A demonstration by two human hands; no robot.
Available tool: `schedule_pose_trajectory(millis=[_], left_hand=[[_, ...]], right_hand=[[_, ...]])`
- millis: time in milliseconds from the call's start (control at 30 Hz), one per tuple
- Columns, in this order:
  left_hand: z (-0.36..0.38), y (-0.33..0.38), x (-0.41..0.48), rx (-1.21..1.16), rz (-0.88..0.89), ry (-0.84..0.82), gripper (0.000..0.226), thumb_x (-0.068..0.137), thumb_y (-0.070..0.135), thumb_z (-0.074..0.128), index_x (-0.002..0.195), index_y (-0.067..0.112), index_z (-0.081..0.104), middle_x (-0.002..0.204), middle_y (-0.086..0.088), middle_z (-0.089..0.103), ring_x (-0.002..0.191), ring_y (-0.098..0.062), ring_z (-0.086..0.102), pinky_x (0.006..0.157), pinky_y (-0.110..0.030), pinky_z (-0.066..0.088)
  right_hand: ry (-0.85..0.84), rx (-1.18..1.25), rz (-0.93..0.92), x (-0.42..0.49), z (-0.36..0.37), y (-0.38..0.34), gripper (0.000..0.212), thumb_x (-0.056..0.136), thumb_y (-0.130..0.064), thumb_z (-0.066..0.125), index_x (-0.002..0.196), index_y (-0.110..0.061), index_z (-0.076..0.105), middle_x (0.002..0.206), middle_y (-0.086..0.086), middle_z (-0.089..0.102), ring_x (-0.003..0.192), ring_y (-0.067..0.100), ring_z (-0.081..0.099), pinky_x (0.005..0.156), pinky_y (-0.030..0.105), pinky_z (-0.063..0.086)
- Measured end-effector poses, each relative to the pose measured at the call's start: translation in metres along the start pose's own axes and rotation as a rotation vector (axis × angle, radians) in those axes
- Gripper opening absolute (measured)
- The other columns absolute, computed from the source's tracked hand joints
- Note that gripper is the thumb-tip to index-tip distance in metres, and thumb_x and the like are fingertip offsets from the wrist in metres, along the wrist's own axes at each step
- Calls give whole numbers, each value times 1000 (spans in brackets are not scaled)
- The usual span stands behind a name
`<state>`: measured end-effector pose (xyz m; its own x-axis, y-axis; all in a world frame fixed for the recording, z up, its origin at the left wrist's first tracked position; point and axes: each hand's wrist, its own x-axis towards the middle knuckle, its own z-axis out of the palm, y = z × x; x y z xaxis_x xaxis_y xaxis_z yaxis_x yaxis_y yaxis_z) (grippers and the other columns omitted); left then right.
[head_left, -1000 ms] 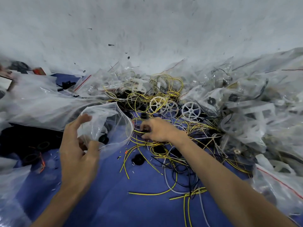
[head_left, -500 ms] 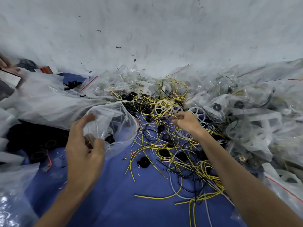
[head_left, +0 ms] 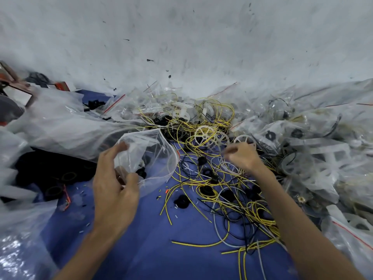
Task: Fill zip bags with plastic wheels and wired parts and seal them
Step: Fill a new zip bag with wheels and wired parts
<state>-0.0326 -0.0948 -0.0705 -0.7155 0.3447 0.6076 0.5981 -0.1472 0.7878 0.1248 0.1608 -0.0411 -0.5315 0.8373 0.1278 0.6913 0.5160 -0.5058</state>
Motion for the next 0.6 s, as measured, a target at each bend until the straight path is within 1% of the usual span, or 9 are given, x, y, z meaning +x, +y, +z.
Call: schedule_pose_trajectory(millis=[67, 100, 200, 267, 333, 400, 433, 500, 600], left_hand=[[1, -1, 0, 4, 4, 1, 56, 69, 8, 42, 124, 18, 51, 120, 0, 55, 80, -27, 51, 75, -37, 46], [1, -2, 0, 6, 5, -5, 56, 69, 8, 42, 123, 18, 51, 121, -1, 55, 82, -31, 53, 76, -39, 46], [2, -1, -2, 1, 30, -27, 56, 68, 6, 43, 122, 16, 51, 122, -1, 55, 87, -41, 55, 79, -51, 45], [3, -1, -3, 9, 53, -26, 56, 68, 6, 43, 122, 17, 51, 123, 4, 53, 85, -42, 55, 78, -52, 45], [3, -2, -3, 11, 56, -21, 57, 67, 7, 43, 122, 19, 51, 122, 4, 53, 85, -42, 55, 78, -53, 45], [5, -3, -3, 8, 48, -32, 57, 66, 8, 43, 122, 19, 52, 118, -1, 55, 85, -44, 55, 78, -56, 44], [5, -3, -3, 6, 42, -41, 57, 67, 9, 43, 123, 18, 51, 117, -3, 55, 86, -45, 55, 78, -58, 44], [5, -2, -4, 2, 43, -50, 58, 68, 9, 43, 124, 16, 51, 121, -1, 54, 87, -46, 54, 80, -62, 43], [6, -3, -5, 3, 56, -60, 57, 69, 9, 43, 125, 17, 51, 122, -3, 55, 88, -48, 54, 80, -62, 43]], right_hand=[[-230, -190, 32, -3, 8, 10, 30, 77, -26, 74, 105, -18, 69, 111, 0, 65, 103, 19, 59, 89, 29, 45], [-236, -204, 52, -3, 14, 12, 37, 75, -28, 77, 108, -17, 66, 113, 1, 64, 104, 20, 58, 89, 30, 46], [-42, -107, 53, -3, 23, 13, 40, 72, -25, 79, 104, -8, 64, 104, 6, 64, 97, 20, 59, 83, 31, 49], [38, -78, 62, -3, 22, 15, 24, 77, -21, 75, 82, 0, 68, 83, 13, 66, 77, 20, 60, 72, 31, 52], [63, -93, 79, -7, 16, 18, 37, 86, -22, 66, 56, -2, 57, 54, 12, 52, 51, 19, 46, 54, 27, 42], [145, -86, 76, -10, 9, 19, 45, 91, -24, 58, 51, -7, 47, 50, 7, 41, 48, 19, 39, 53, 26, 33], [223, -32, 75, -12, 6, 16, 44, 90, -24, 56, 51, -7, 47, 52, 7, 42, 50, 19, 39, 54, 27, 32], [407, 257, 86, -18, -3, 7, 38, 87, -20, 54, 53, -6, 49, 54, 8, 42, 51, 16, 36, 53, 31, 30], [555, 801, 156, -23, -19, -14, 29, 86, -19, 56, 82, 10, 61, 69, 9, 48, 66, 15, 40, 57, 30, 37]])
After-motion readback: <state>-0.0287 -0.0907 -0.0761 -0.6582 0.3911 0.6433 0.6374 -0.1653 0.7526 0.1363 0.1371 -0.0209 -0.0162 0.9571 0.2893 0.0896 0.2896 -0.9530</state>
